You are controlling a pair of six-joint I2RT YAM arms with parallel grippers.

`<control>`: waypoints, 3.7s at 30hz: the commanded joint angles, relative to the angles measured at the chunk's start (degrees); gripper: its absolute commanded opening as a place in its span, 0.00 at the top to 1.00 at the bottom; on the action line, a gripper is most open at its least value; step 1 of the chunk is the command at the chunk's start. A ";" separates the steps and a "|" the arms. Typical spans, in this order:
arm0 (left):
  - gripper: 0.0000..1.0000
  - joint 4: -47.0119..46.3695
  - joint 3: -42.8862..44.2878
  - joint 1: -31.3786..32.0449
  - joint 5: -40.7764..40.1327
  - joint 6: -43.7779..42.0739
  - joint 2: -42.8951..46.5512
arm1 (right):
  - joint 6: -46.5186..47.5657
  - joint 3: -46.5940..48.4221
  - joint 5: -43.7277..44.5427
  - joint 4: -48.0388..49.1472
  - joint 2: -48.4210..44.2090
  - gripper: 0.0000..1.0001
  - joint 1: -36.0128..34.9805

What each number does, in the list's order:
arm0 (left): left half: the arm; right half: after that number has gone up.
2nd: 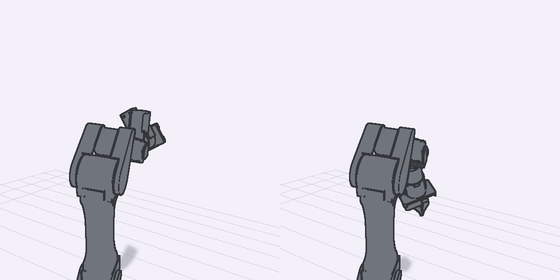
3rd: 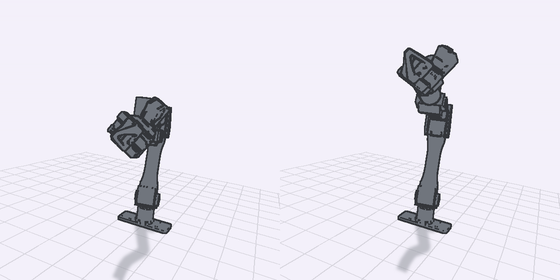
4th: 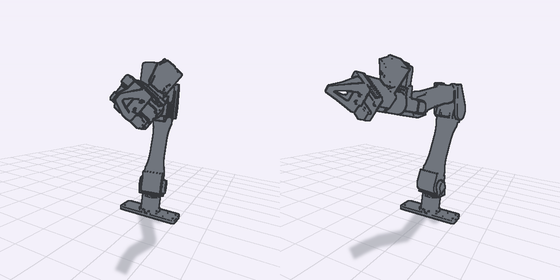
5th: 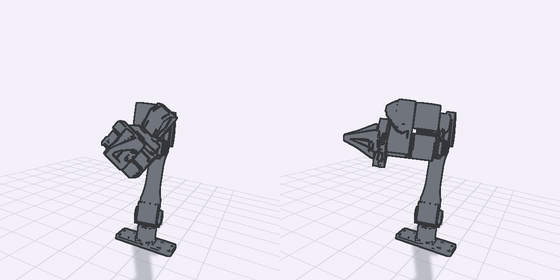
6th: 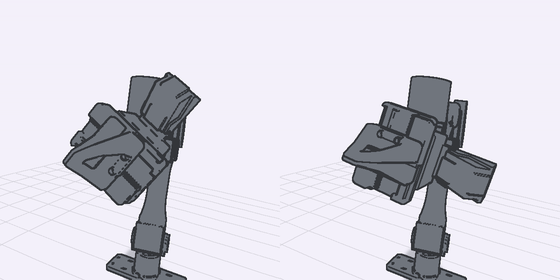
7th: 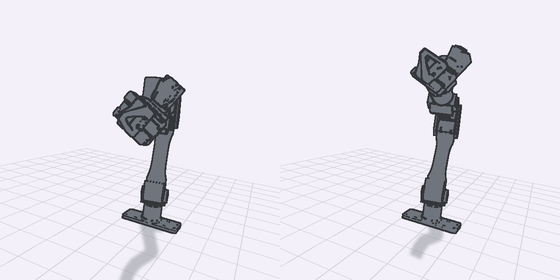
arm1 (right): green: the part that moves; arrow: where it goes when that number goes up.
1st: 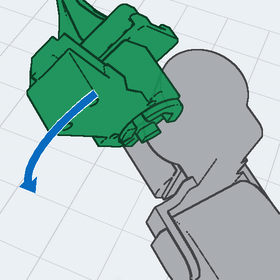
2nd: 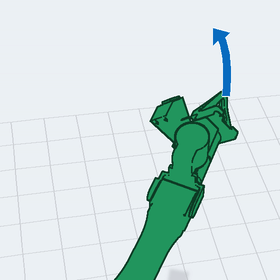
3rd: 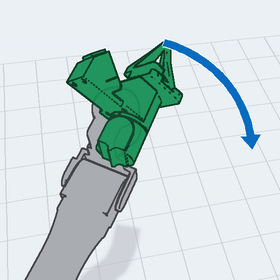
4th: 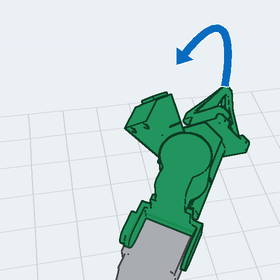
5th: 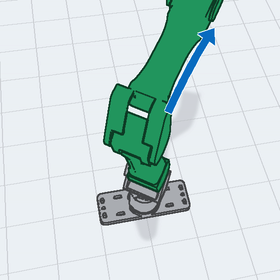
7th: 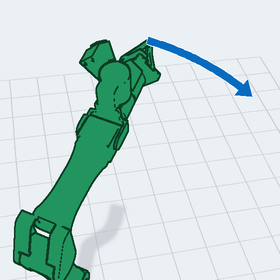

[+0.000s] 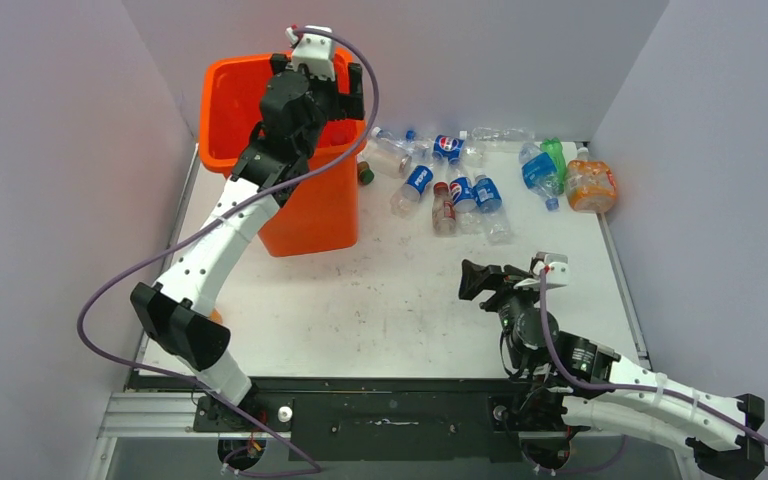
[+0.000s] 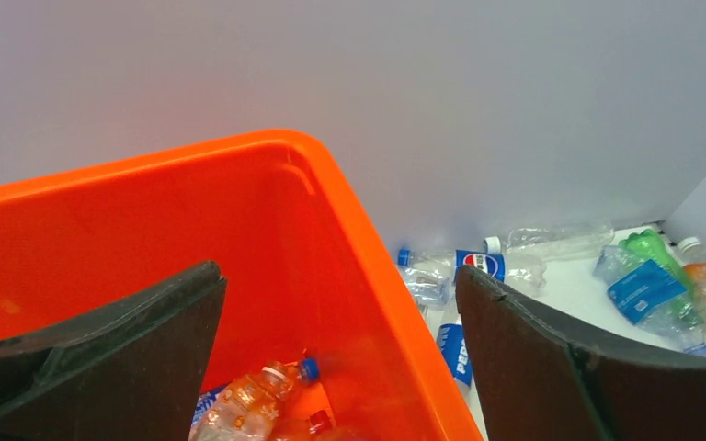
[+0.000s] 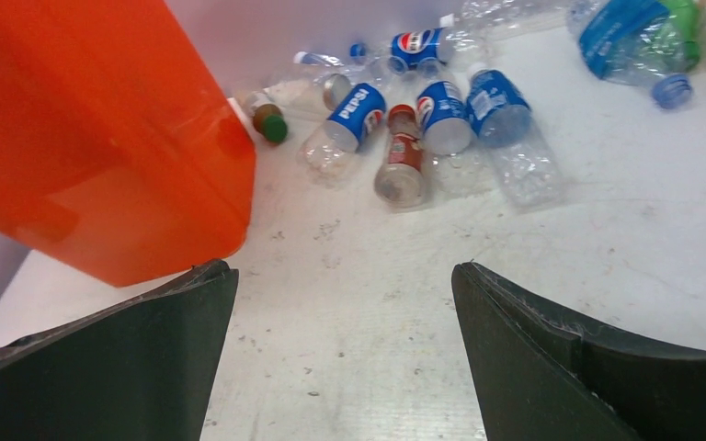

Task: Put the plastic bottles in the bin
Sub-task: Place the plastic bottle in the trash bin, then pick up the plastic bottle at the center of the board.

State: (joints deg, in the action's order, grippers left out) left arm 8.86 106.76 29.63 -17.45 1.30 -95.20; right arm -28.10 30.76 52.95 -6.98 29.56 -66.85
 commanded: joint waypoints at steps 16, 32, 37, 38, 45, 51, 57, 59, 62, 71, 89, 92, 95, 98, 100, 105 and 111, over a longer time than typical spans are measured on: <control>0.04 -2.95 -33.49 29.69 -19.89 -18.81 41.90 | -3.81 7.33 1.56 -6.55 9.24 0.10 0.73; 0.04 0.84 -64.23 29.53 20.02 -1.66 59.59 | -10.15 12.42 -27.49 8.51 35.05 0.10 46.13; 0.04 2.40 -64.58 29.48 17.92 -0.61 57.93 | -8.13 17.41 -27.65 13.79 47.83 0.06 51.69; 0.04 2.54 -64.72 29.46 16.21 -0.53 57.81 | -7.79 17.85 -28.87 15.52 50.24 0.05 52.60; 0.04 1.99 -65.71 29.39 16.39 -0.83 57.31 | -2.47 23.47 -28.81 17.53 62.30 0.10 53.82; 0.04 3.17 -65.55 29.17 15.13 -0.99 56.92 | -0.62 28.79 -31.60 15.91 69.87 0.07 55.22; 0.04 2.75 -65.62 29.17 15.86 -1.00 56.00 | 0.31 30.92 -32.52 14.01 74.80 0.03 55.42; 0.04 2.97 -65.46 29.17 16.08 -1.00 55.62 | -0.15 30.69 -33.22 13.97 75.57 0.02 55.42; 0.04 2.85 -65.52 29.22 16.39 -1.03 55.58 | -0.96 30.04 -33.87 14.07 76.56 0.08 55.46; 0.04 2.73 -65.71 29.17 16.11 -1.03 55.34 | -1.43 26.76 -36.20 16.88 76.86 0.35 55.52; 0.04 -7.83 -70.95 28.85 9.59 4.45 63.62 | -9.48 -4.60 -39.54 27.87 27.07 0.58 46.73; 0.04 -14.84 -73.07 28.26 9.56 7.76 67.29 | -6.41 -9.57 -43.43 29.16 12.22 0.58 41.89; 0.04 -21.85 -75.52 26.99 11.88 11.69 70.48 | -4.05 -11.50 -56.18 29.93 1.04 0.57 39.86; 0.04 -27.01 -74.80 25.61 18.13 15.01 70.18 | -5.75 -11.31 -68.30 31.53 -4.64 0.57 39.75; 0.04 -28.93 -72.34 25.57 21.46 17.75 67.42 | -7.98 -11.30 -74.94 34.46 -5.36 0.57 39.63; 0.04 -35.45 -65.48 25.70 25.52 23.17 57.63 | -15.58 -12.73 -85.30 48.85 -3.93 0.56 39.35; 0.04 -39.71 -58.55 26.32 24.20 24.16 47.93 | -24.35 -14.59 -86.93 66.15 0.46 0.55 37.69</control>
State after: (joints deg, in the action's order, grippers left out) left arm -23.44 42.96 55.40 6.02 23.40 -43.53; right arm -45.47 16.62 -29.17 41.85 27.24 -27.75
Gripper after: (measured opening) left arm 0.962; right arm 0.489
